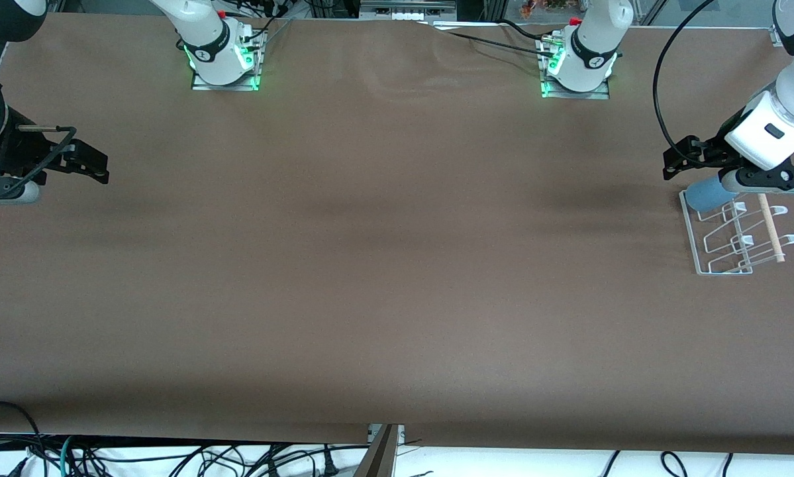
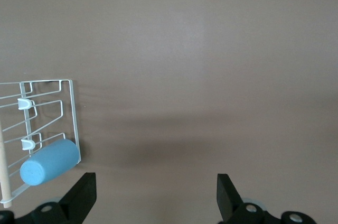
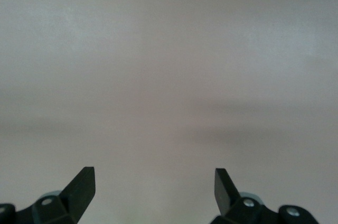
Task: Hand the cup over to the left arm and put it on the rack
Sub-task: 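Open the left gripper and lift it away from the rack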
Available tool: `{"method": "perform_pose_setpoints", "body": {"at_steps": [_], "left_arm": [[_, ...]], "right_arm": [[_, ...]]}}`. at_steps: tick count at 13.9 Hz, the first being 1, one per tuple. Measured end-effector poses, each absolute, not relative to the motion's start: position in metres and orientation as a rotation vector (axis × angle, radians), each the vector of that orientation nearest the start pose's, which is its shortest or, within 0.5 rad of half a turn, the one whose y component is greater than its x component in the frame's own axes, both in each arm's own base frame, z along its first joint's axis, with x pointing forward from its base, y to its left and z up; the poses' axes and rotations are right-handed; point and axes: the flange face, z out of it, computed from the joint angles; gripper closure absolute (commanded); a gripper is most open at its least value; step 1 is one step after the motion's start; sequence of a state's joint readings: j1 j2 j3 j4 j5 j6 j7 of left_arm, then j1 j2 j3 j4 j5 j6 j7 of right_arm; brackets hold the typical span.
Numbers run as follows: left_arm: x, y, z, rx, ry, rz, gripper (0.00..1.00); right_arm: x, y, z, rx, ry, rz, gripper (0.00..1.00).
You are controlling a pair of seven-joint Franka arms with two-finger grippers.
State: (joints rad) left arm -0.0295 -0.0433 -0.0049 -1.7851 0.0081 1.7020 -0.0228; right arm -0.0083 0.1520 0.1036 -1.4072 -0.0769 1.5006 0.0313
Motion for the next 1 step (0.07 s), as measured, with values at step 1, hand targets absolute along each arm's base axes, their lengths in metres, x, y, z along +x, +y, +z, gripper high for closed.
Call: {"method": "perform_pose_setpoints", "body": {"at_steps": [1], "left_arm": [[0.545,-0.0167,0.5566,-3.131,0.012,0.066,0.0]], "right_arm": [[0.5924,0.0429,0.6085,-3.204,-0.096,0.086,0.0]]}}
